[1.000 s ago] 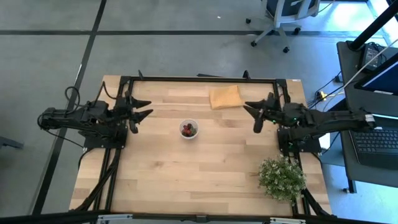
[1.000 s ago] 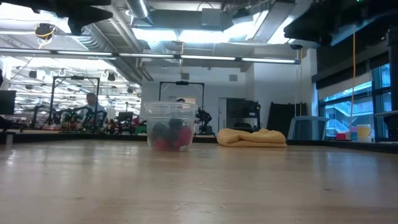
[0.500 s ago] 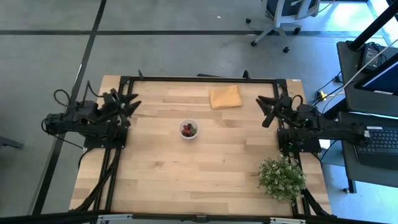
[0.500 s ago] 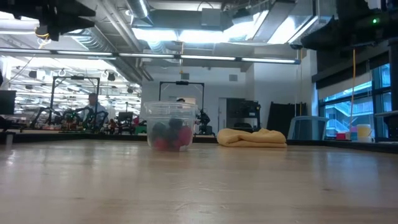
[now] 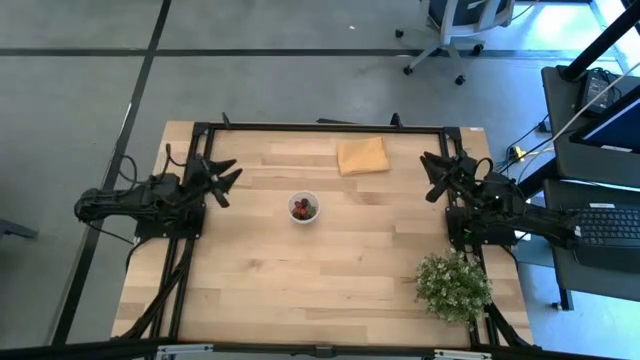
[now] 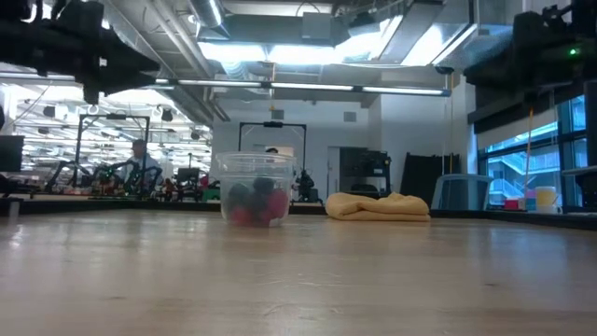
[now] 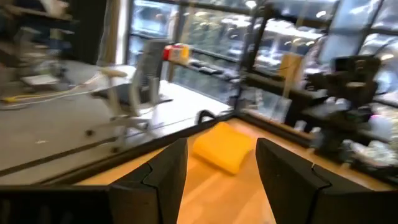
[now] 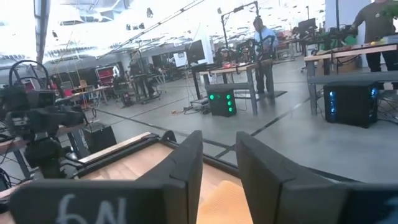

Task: Pick and placing Produce into tupperware
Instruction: Return to Home Position

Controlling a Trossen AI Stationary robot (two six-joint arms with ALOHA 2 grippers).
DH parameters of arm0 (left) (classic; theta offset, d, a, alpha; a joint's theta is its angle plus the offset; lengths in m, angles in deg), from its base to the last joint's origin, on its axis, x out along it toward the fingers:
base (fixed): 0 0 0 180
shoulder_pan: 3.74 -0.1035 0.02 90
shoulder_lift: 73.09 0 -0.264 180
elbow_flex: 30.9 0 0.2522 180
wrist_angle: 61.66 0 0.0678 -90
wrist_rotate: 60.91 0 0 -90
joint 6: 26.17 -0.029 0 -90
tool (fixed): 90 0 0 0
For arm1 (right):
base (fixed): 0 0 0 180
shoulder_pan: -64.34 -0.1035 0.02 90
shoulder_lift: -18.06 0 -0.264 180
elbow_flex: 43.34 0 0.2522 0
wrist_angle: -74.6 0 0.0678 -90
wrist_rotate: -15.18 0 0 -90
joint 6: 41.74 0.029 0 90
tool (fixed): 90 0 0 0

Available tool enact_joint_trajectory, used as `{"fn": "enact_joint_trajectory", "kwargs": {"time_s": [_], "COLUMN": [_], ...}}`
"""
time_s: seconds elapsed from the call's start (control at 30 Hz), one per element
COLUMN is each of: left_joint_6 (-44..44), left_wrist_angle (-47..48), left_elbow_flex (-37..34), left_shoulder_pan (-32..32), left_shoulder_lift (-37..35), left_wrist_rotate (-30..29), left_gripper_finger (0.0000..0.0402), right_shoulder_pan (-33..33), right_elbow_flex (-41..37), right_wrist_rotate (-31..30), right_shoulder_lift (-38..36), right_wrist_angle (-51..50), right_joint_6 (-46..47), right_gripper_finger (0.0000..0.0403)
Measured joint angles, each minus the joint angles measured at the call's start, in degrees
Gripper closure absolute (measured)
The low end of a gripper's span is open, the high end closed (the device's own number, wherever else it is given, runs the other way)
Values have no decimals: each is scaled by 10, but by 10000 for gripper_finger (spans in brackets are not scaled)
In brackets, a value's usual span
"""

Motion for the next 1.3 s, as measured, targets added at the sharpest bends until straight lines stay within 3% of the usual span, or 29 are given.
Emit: {"fn": "enact_joint_trajectory", "kwargs": {"time_s": [0.3, 0.7, 1.3], "left_joint_6": [2, -3, -40], "left_wrist_angle": [-151, -123, -121], "left_elbow_flex": [-91, -94, -94], "left_shoulder_pan": [-14, -16, -16], "left_shoulder_lift": [-1, 0, 0], "left_wrist_rotate": [16, 24, 25], "left_gripper_finger": [217, 217, 217], "right_shoulder_pan": [0, 0, 0], "right_elbow_flex": [-32, -76, -76], "right_wrist_rotate": [0, 5, 6], "right_shoulder_lift": [1, 2, 2], "right_wrist_angle": [7, 30, 29], "right_joint_6": [31, 76, 15], "right_gripper_finger": [304, 304, 304]}}
